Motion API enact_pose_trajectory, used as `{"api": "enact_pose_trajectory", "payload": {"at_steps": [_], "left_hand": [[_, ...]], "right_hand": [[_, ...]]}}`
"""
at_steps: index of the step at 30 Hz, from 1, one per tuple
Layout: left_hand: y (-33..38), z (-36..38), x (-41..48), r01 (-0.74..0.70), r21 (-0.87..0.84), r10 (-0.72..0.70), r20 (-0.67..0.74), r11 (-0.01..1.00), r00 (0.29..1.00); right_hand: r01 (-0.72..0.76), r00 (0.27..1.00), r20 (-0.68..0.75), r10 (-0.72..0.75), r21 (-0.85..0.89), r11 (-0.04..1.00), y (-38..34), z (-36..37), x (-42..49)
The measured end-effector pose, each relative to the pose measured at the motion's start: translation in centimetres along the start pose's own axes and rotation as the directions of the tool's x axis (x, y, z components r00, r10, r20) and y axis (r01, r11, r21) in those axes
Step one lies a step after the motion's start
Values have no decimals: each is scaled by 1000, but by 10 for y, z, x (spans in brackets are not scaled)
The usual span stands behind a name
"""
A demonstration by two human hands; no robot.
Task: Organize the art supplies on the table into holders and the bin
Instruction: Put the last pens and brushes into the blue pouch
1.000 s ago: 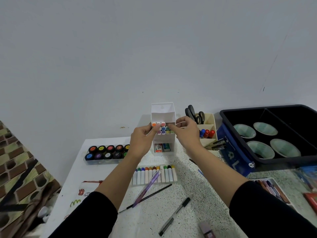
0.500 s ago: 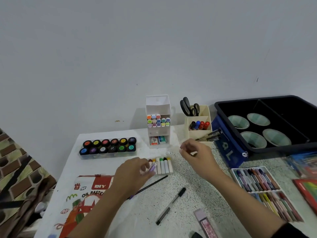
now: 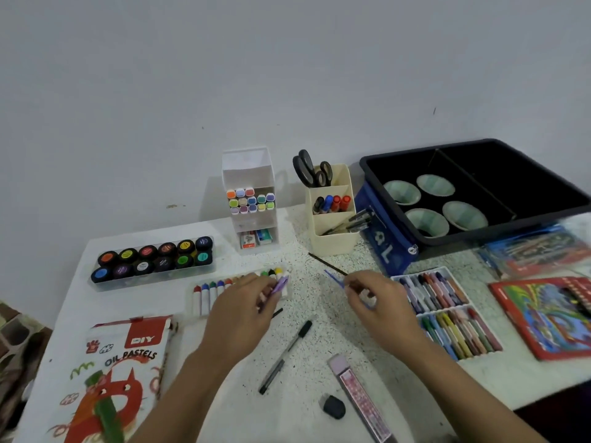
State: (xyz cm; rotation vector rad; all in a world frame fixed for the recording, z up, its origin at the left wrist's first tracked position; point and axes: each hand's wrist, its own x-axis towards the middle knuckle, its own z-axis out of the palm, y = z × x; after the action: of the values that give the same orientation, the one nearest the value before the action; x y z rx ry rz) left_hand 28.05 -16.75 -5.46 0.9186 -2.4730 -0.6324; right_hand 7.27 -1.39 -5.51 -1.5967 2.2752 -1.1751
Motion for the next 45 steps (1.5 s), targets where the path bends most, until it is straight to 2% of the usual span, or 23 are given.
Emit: {"api": "enact_pose_trajectory", "payload": {"at_steps": [3, 5, 7, 9, 15, 18, 21, 23, 25, 27, 31, 37, 41, 45], "left_hand": [[34, 8, 10, 16, -191, -18, -6, 981, 1000], [54, 12, 17, 45, -302, -51, -12, 952, 999], [71, 16, 25, 30, -358, -43, -28, 933, 999], [85, 21, 31, 19, -380, -38, -44, 925, 998], [106, 32, 34, 115, -326, -142, -61, 938, 988], [109, 37, 31, 154, -328, -187, -74, 932, 979], [114, 41, 29, 179, -344, -226, -103, 922, 969], [117, 42, 29, 196, -347, -252, -124, 917, 960], [117, 40, 30, 201, -373, -266, -130, 906, 955], [117, 37, 31, 192, -404, -262, -126, 894, 957], [119, 31, 35, 180, -415, -245, -108, 892, 963], [130, 24, 43, 133, -413, -171, -57, 901, 984], [140, 13, 58, 60, -517, -130, -101, 854, 986], [149, 11, 79, -12, -610, -90, -137, 792, 986]], "right_hand": [[43, 971, -221, -94, -226, 973, 18, -27, 9], [-13, 962, -255, -101, -412, 911, 34, -47, 21], [-52, 980, -188, -70, -574, 818, 48, -62, 30], [-8, 993, -90, -71, -675, 738, 57, -70, 34], [202, 976, 112, -184, -779, 594, 72, -86, 42], [312, 943, 166, -288, -738, 598, 77, -94, 50], [377, 920, 170, -354, -636, 673, 83, -96, 55], [359, 930, 126, -346, -514, 779, 86, -96, 56], [280, 960, 61, -275, -297, 913, 83, -96, 54], [194, 981, 4, -194, -85, 977, 82, -97, 55], [194, 981, -41, -192, 74, 978, 72, -101, 58], [250, 942, 157, -297, 260, 933, 49, -97, 36], [287, 892, 271, -362, 279, 917, 47, -79, 20], [292, 896, 276, -349, 227, 929, 48, -76, 18]]}}
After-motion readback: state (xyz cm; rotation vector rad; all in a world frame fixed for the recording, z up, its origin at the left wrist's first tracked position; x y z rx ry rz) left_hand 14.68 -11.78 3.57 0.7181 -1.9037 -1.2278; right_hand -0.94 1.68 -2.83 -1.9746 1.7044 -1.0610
